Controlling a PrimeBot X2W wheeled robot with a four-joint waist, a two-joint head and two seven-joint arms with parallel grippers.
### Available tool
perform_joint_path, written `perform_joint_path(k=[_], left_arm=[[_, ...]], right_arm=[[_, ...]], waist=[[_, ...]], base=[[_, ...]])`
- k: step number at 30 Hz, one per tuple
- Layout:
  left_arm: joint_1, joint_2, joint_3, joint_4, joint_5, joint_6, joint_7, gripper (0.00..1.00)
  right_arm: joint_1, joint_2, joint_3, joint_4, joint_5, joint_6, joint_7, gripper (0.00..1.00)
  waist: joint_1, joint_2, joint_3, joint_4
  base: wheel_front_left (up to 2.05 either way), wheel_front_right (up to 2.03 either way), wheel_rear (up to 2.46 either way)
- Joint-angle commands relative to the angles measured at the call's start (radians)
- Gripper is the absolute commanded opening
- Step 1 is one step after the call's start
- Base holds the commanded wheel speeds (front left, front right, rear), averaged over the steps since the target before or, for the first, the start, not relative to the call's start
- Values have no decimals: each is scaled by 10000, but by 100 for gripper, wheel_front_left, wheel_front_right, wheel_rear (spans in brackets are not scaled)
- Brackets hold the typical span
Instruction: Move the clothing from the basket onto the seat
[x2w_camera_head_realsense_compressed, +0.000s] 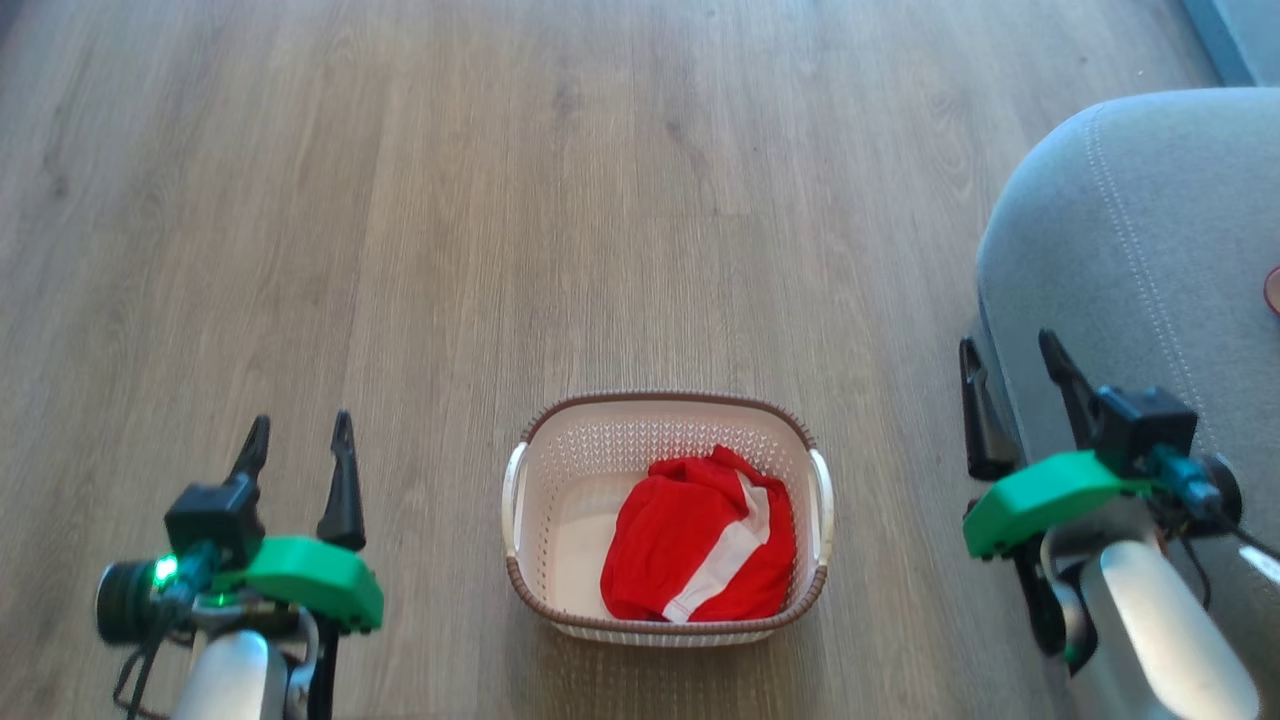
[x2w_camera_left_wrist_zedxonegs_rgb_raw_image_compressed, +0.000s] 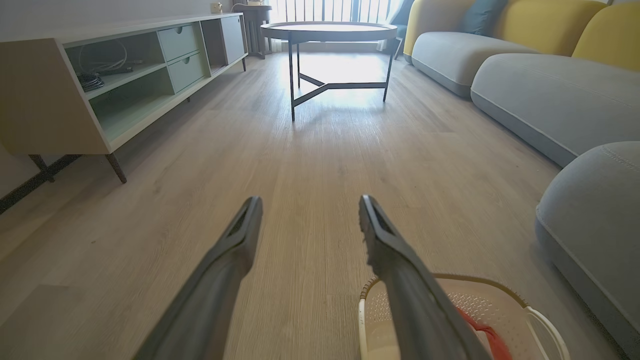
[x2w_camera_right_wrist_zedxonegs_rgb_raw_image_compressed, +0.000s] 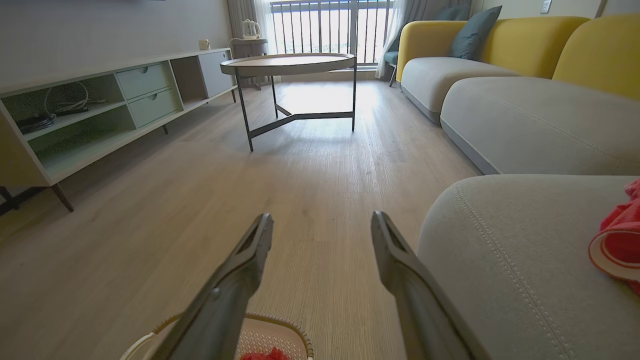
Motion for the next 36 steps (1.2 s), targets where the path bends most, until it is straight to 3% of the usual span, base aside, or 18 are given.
perform_joint_path(k=[1, 16, 36], left_arm=[[-140, 28, 487, -413, 109, 70, -62, 100], [876, -350, 1039, -1049, 513, 39, -63, 100], [731, -483, 809, -726, 624, -551, -63, 100]], right_arm=[[27, 99, 85, -351, 6, 69, -122, 100], [741, 302, -206, -482, -53, 69, -122, 100], [444, 391, -158, -661, -122, 69, -122, 100]], waist=[[1, -1, -70, -11], [1, -1, -201, 1], [1, -1, 376, -170]], base=[[0, 0, 0], [0, 0, 0], [0, 0, 0]])
